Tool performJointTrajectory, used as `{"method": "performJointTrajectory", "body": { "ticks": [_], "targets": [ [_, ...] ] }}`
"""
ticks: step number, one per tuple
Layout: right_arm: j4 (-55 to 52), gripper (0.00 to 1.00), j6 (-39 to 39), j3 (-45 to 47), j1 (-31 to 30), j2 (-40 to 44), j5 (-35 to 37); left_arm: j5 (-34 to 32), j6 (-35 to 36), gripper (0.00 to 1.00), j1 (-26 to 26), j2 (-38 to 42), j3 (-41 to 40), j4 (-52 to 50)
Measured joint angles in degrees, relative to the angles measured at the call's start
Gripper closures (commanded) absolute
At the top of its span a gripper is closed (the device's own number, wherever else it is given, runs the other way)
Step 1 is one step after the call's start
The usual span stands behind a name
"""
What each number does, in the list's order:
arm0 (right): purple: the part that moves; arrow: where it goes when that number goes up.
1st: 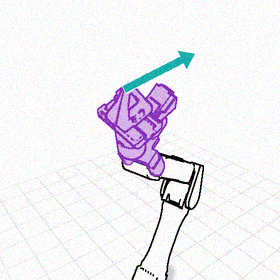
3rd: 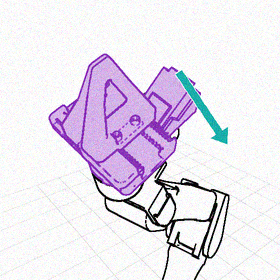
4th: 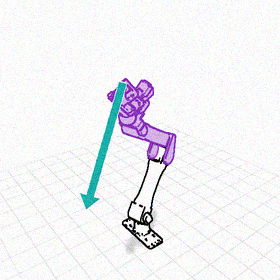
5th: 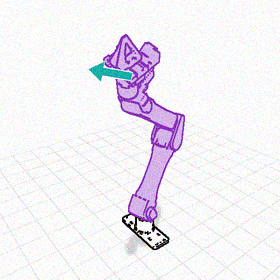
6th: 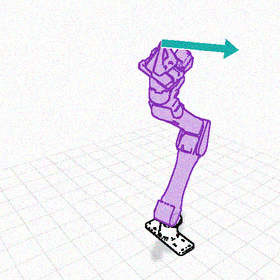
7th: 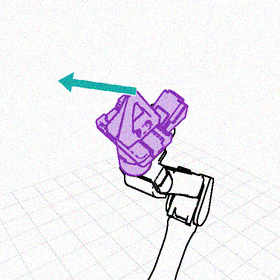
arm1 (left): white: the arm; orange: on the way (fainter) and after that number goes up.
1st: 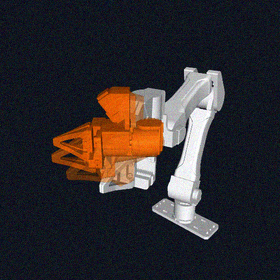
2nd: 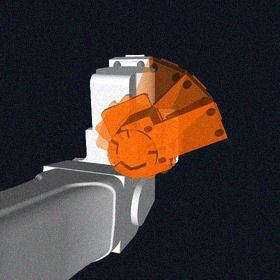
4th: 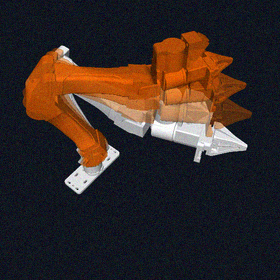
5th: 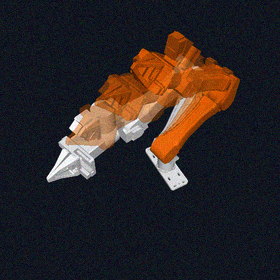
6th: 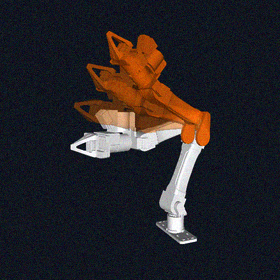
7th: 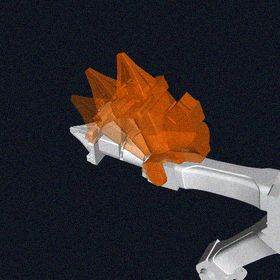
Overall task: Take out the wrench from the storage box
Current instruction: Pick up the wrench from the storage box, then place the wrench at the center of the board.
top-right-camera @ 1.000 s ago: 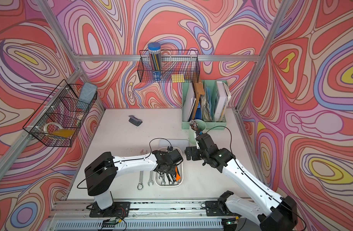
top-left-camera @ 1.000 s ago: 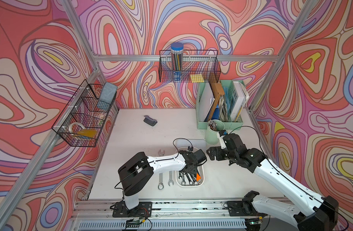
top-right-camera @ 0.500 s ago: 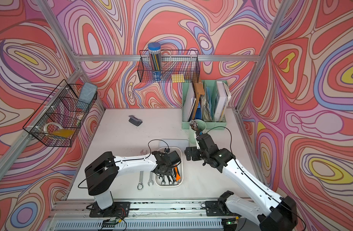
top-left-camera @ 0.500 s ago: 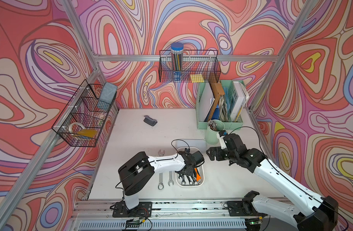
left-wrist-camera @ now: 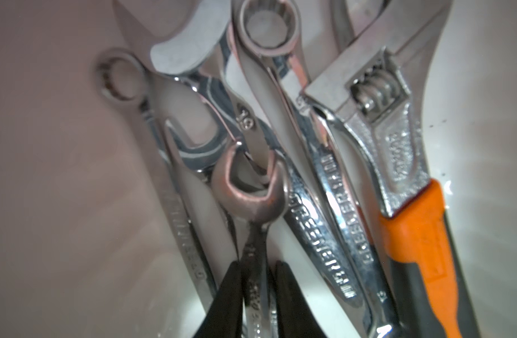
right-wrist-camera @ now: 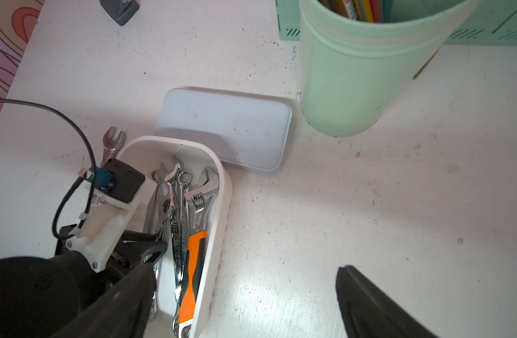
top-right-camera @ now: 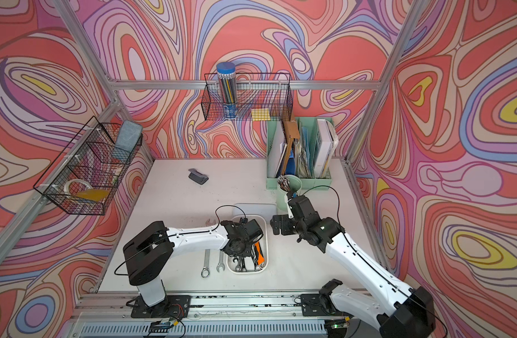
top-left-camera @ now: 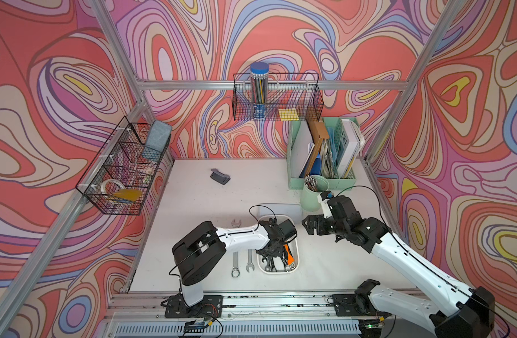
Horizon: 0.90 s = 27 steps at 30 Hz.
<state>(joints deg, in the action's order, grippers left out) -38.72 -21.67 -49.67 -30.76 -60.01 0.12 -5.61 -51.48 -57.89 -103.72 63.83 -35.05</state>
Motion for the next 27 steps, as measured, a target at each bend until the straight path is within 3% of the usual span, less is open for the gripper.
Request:
{"method": "performJointTrajectory", "body": {
  "ticks": [7,12,27],
  "targets": [
    [0.20,0.02,0.00,0.90,0.09,0.02,-0.20,0.11,-0.63,0.97,0.13,0.15,0.07,0.26],
    [0.20,0.02,0.00,0.94,0.46,0.20,-0.24,0.11,-0.85,1.00,0.20,0.98,0.35,-0.35],
    [0.15,0.02,0.07,0.94,0.70,1.11,-0.48,0.28,-0.79,1.00,0.09,2.69,1.05,-3.67]
  ]
}}
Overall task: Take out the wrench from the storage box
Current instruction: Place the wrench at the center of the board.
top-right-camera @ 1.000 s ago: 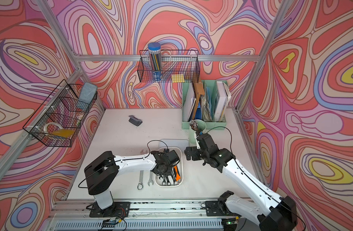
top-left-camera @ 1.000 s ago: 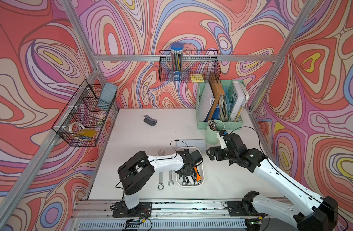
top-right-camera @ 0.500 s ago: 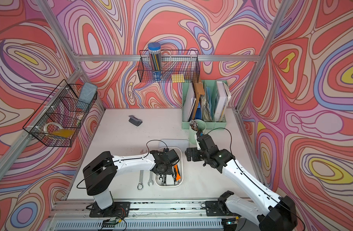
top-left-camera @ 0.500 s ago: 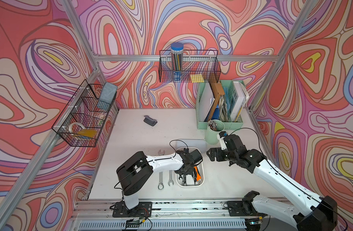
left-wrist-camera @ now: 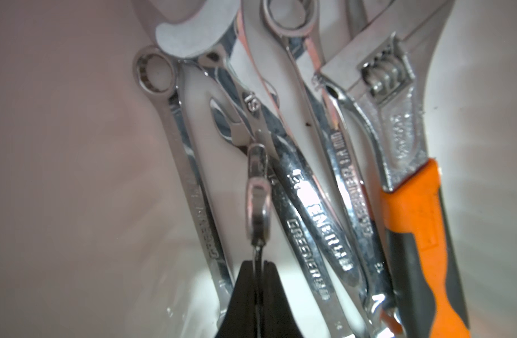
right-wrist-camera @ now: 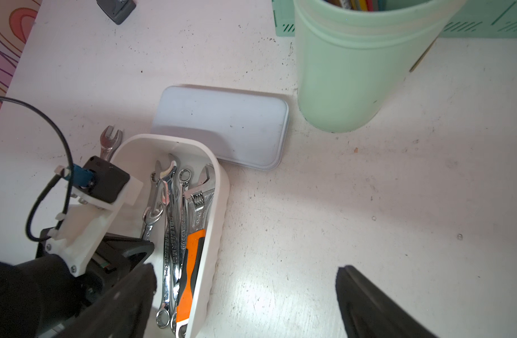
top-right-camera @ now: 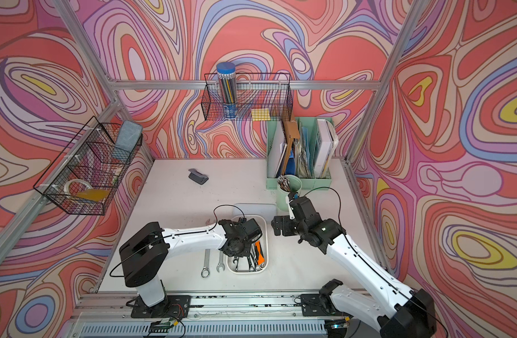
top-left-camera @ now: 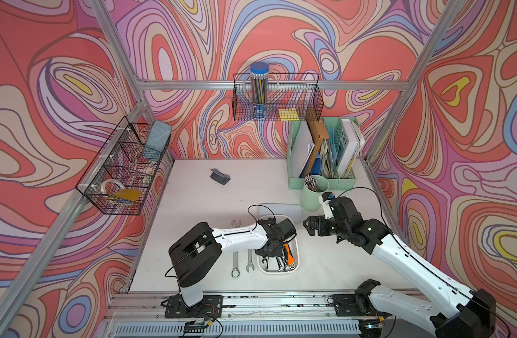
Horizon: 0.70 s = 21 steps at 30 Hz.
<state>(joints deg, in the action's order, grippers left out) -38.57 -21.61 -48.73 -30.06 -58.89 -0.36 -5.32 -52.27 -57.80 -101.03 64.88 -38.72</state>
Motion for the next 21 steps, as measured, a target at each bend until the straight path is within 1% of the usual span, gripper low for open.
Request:
{"method": "performJointTrajectory", "body": {
  "ticks": [6,11,14,16,17,21],
  "targets": [
    [-0.02,0.02,0.24,0.00,0.02,0.46,-0.04,-0.28,1.09,1.00,0.74,7.96,3.13,-2.71],
    [0.02,0.02,0.55,0.00,0.09,0.46,-0.63,-0.50,3.56,1.00,4.07,16.31,2.71,-3.72],
    [0.31,0.02,0.74,-0.02,0.11,0.26,-1.29,-0.74,6.27,1.00,8.09,22.18,-0.83,-4.09],
    [0.59,0.02,0.79,-0.02,0.11,0.07,-1.77,-0.90,8.11,1.00,11.34,25.77,-4.26,-4.22],
    [0.79,0.02,0.81,-0.02,0.11,-0.07,-2.08,-1.03,9.18,1.00,13.79,27.65,-6.78,-4.33],
    [1.38,0.02,0.81,-0.02,0.11,-0.59,-2.62,-0.85,12.46,1.00,21.57,30.73,-15.54,-3.96]
  ]
}}
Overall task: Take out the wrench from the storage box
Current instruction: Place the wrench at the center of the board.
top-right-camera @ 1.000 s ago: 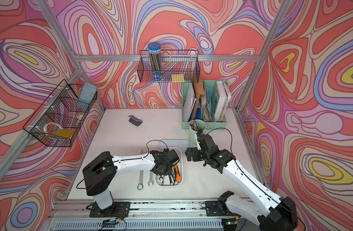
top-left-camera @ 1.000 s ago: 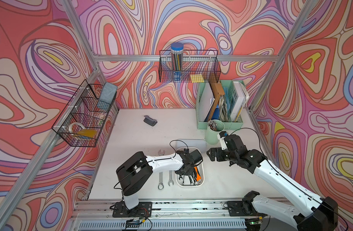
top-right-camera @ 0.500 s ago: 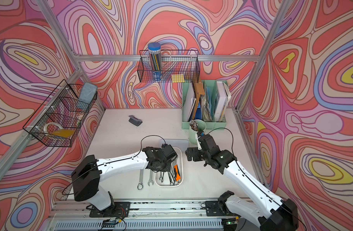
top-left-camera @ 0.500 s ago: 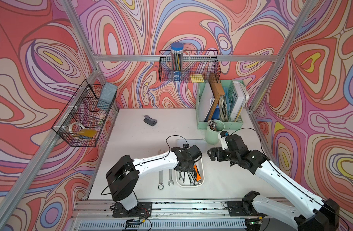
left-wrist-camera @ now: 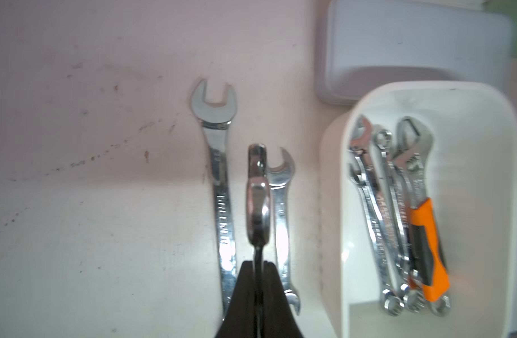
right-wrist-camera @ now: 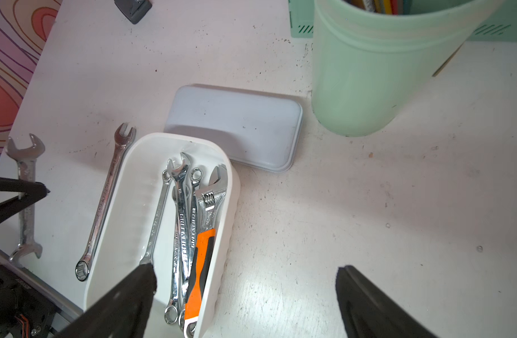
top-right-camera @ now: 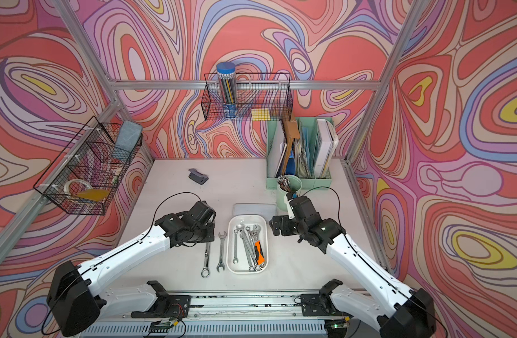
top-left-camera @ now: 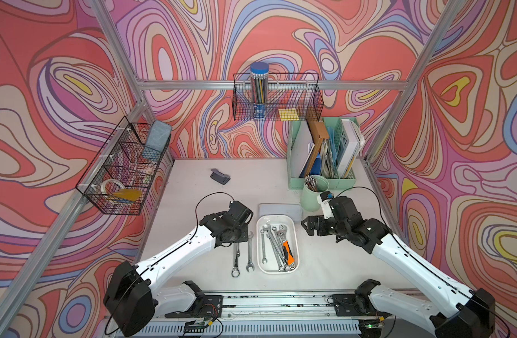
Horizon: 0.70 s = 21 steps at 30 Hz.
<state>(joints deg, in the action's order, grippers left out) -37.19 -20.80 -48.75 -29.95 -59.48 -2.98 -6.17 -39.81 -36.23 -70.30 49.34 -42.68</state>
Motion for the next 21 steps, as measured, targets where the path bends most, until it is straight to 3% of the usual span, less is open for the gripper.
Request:
{"method": "performJointTrajectory", "body": {
  "ticks": [9,15,21],
  "targets": [
    [0.57,0.02,0.17,-0.02,0.00,-1.16,-0.76,0.02,4.59,1.00,8.57,-5.49,-7.93,4.83],
    [0.61,0.02,0.20,-0.04,0.00,-1.44,-0.92,0.35,6.51,0.99,9.64,-10.58,-8.70,8.37],
    [0.83,0.02,0.20,-0.04,0.00,-1.49,-0.94,1.11,7.06,0.89,9.64,-11.58,-8.70,8.90]
  ]
}}
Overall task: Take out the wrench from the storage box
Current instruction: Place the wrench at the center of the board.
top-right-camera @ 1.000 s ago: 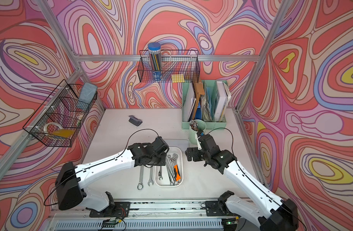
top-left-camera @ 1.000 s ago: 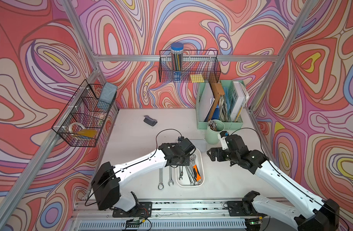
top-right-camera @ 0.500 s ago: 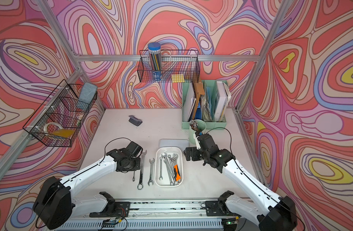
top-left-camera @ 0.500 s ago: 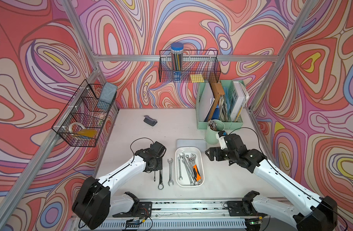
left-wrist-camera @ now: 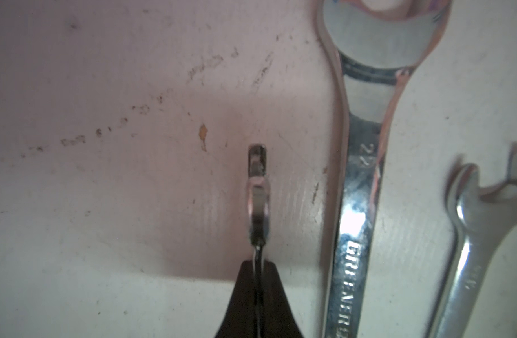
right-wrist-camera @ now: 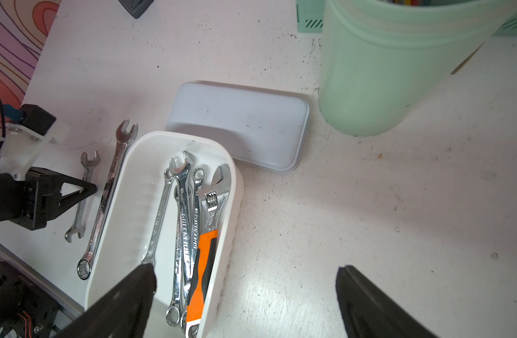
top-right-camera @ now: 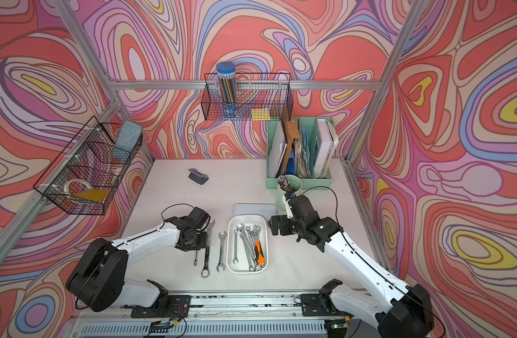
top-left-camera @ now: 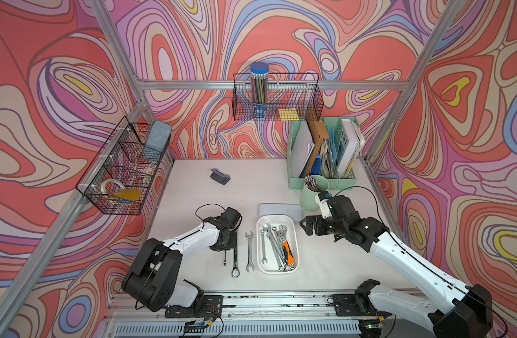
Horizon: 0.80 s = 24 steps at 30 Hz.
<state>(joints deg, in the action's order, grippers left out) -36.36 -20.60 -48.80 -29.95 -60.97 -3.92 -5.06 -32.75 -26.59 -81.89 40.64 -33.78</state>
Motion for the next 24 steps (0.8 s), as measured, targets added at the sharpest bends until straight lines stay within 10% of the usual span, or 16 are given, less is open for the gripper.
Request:
{"method": "performJointTrajectory", "body": {
  "ticks": [24],
  "targets": [
    [0.81,0.02,0.00,0.00,0.00,-0.35,-0.02,-1.18,-0.28,0.63,0.00,-0.52,-0.04,-0.96]
  ]
}}
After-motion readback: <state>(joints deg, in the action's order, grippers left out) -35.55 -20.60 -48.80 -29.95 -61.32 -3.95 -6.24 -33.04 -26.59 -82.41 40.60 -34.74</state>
